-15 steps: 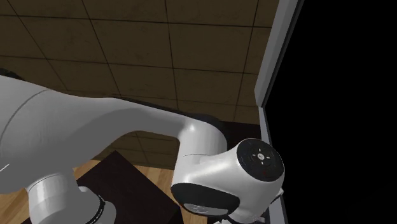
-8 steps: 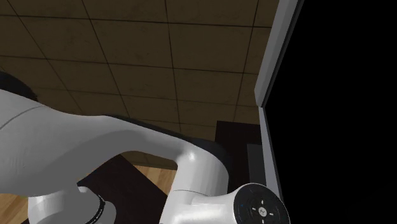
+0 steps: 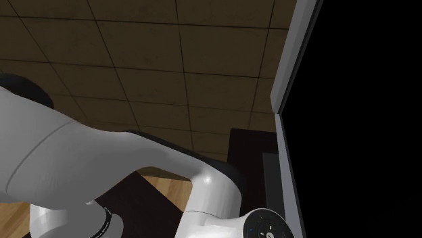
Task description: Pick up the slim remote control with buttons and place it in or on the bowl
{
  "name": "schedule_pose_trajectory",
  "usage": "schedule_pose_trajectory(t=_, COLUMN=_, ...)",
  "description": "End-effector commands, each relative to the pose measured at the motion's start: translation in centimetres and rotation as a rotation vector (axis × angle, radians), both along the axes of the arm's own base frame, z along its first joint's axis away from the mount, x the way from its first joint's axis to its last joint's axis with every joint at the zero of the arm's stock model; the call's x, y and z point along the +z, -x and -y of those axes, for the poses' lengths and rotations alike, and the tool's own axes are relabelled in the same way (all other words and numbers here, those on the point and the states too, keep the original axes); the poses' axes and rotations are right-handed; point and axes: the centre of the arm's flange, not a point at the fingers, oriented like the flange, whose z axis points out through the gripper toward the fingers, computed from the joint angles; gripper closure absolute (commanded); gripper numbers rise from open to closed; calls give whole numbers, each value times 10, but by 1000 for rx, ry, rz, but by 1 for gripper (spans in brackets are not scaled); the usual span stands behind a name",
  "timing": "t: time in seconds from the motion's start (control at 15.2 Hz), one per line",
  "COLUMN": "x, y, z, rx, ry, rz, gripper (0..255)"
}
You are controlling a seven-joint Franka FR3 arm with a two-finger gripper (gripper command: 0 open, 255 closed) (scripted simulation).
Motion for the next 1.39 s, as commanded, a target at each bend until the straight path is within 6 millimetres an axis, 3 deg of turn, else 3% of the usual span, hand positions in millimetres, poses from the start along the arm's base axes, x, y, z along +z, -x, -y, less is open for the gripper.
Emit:
schedule_pose_trajectory(t=0.0, x=-11, y=0, z=0, rx=0, ry=1, rz=0, gripper=255)
schedule_pose_trajectory(t=0.59, x=-18, y=0, z=0, rx=0, ry=1, rz=0, gripper=255)
schedule_pose_trajectory(t=0.66, x=-18, y=0, z=0, rx=0, ry=1, rz=0, gripper=0)
schedule_pose_trajectory(t=0.99, x=-18, y=0, z=0, rx=0, ry=1, rz=0, gripper=0)
schedule_pose_trajectory(t=1.25, x=32, y=0, z=-1, rx=0, ry=1, rz=0, gripper=0)
schedule_pose_trajectory(t=1.32, x=32, y=0, z=-1, rx=0, ry=1, rz=0, gripper=0)
